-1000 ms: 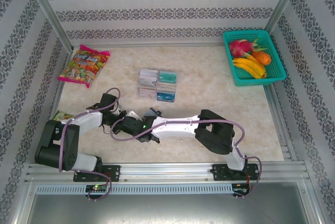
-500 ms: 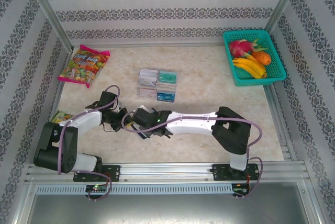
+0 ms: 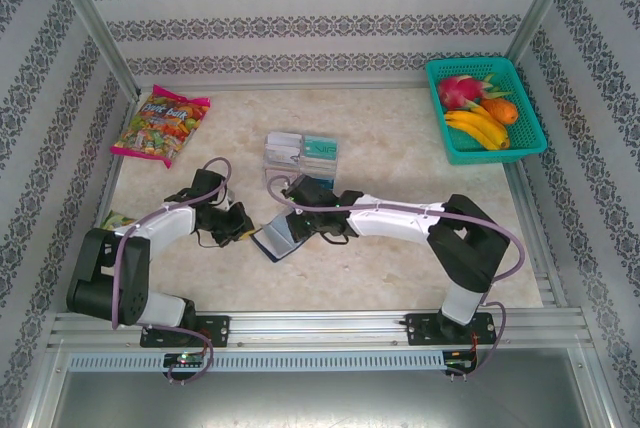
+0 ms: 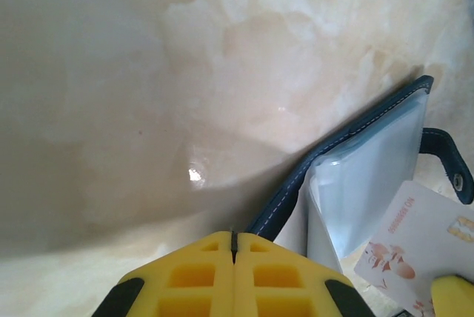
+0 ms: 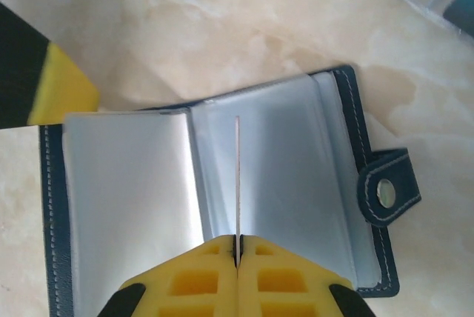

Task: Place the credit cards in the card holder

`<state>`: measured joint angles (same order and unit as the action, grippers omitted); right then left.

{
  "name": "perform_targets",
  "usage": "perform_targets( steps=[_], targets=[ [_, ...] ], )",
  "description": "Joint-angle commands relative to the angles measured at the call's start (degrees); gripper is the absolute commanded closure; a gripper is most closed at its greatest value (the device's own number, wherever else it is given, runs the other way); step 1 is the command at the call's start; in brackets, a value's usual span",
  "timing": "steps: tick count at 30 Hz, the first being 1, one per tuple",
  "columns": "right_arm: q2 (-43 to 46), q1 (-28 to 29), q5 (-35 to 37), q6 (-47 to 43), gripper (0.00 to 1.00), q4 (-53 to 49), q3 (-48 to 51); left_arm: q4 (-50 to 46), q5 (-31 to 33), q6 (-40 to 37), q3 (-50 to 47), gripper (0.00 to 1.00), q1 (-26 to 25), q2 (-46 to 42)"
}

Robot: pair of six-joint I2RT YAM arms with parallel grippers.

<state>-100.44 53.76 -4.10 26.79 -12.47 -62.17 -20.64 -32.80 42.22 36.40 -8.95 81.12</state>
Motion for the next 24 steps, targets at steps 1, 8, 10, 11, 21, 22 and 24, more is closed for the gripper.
perform_targets(
  steps=[1, 8, 10, 11, 21, 22, 24],
  targets=[
    [0.77, -1.67, -6.58, 3.92, 1.00, 5.02, 2.32, -2.73, 1.51, -2.13, 0.13, 0.97, -0.36, 1.29],
    [1.56, -6.74, -10.38, 6.25, 1.00, 8.14, 5.66, -5.90, 2.51, -4.09, 2.49, 0.86, -0.36, 2.36],
    [3.35, -8.69, -11.75, 6.97, 1.00, 9.84, 7.44, -7.59, 4.30, -4.90, 3.33, 0.85, -0.34, 1.97],
    [4.38, -9.82, -12.55, 7.58, 1.00, 11.01, 8.51, -8.10, 5.23, -5.10, 3.70, 0.85, -0.37, 1.70],
    [3.44, -14.74, -20.61, 4.45, 1.00, 10.38, 8.36, -14.78, 8.71, -7.16, 13.43, 0.70, -0.37, 1.10],
    [3.03, -14.65, -20.85, 4.13, 1.00, 10.27, 8.28, -16.05, 9.60, -7.68, 15.06, 0.69, -0.37, 0.72],
    [2.30, -14.51, -20.99, 3.50, 1.00, 10.01, 8.12, -18.84, 10.53, -8.45, 18.52, 0.68, -0.37, 0.31]
  ],
)
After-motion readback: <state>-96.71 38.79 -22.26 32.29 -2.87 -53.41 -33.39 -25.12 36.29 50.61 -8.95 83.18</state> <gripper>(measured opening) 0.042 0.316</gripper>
